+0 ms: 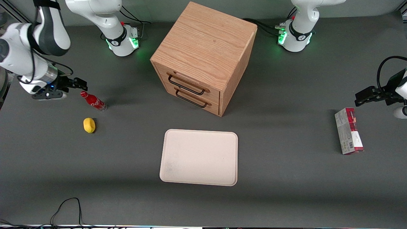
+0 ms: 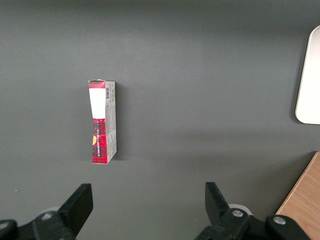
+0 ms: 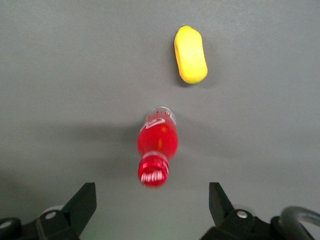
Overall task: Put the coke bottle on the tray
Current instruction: 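Move the open right gripper down over the red Coca-Cola bottle, then close the right gripper on the bottle's cap end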
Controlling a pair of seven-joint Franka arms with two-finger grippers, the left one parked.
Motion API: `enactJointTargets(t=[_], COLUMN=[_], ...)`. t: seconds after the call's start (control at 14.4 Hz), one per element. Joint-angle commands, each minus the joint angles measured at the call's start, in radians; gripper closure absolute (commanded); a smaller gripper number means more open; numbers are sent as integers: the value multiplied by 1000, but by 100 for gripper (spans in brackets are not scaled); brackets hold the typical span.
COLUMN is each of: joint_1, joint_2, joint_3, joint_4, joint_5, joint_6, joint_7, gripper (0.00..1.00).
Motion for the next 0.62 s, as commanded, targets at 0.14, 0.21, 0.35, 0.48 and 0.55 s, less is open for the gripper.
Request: enactJointTargets(t=[0.14, 0.21, 0.35, 0.48, 0.55], joint_1=[5, 5, 5, 5, 5], joint_2=[55, 56, 55, 55, 53], joint_3=[-4, -4, -4, -4, -4], joint_4=[-32, -33, -33, -33, -33], joint_5=[-12, -12, -12, -12, -12], joint_6=[84, 87, 87, 88, 87], joint_7=[-22, -22, -22, -28, -31], gripper=[0, 0, 0, 38, 99])
